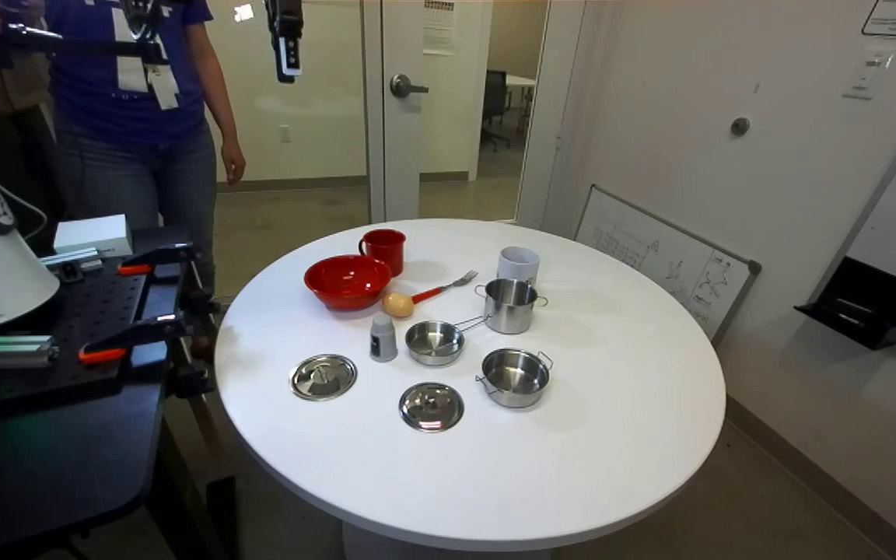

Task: Pick up the lid on the left and place it on the silver pan

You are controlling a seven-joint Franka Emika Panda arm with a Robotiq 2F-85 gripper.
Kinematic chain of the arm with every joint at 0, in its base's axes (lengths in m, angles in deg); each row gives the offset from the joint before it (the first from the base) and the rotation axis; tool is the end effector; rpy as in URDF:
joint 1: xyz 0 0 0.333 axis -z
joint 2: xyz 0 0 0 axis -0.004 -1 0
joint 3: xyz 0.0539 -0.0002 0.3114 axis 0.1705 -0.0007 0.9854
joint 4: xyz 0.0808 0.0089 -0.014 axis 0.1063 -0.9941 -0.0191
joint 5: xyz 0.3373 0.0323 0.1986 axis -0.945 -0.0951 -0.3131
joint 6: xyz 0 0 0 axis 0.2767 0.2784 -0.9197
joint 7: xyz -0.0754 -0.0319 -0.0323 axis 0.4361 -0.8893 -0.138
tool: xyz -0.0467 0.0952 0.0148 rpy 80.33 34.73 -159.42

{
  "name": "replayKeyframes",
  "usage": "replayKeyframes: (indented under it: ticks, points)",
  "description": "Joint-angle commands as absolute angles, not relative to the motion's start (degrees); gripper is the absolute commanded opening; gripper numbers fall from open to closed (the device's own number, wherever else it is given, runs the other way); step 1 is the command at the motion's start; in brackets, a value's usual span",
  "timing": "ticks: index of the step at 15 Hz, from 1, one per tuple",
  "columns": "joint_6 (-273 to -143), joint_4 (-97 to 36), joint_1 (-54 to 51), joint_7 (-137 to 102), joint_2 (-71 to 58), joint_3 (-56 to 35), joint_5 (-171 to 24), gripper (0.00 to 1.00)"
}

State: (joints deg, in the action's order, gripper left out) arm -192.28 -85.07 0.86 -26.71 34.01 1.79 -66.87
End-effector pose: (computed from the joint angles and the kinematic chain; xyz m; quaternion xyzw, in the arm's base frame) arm 0.3920 0.0393 0.4024 0.9938 -0.0173 -0.0204 0.1078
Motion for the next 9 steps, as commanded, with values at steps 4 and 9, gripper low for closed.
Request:
replayKeyframes:
  ticks: [4, 9]
  points:
    - [-202.46, -95.17, 7.22, -42.45, 33.05, -0.13, -65.57, 1.00]
    - [-210.51, -97.41, 13.26, -56.03, 26.28, 0.43, -63.88, 1.00]
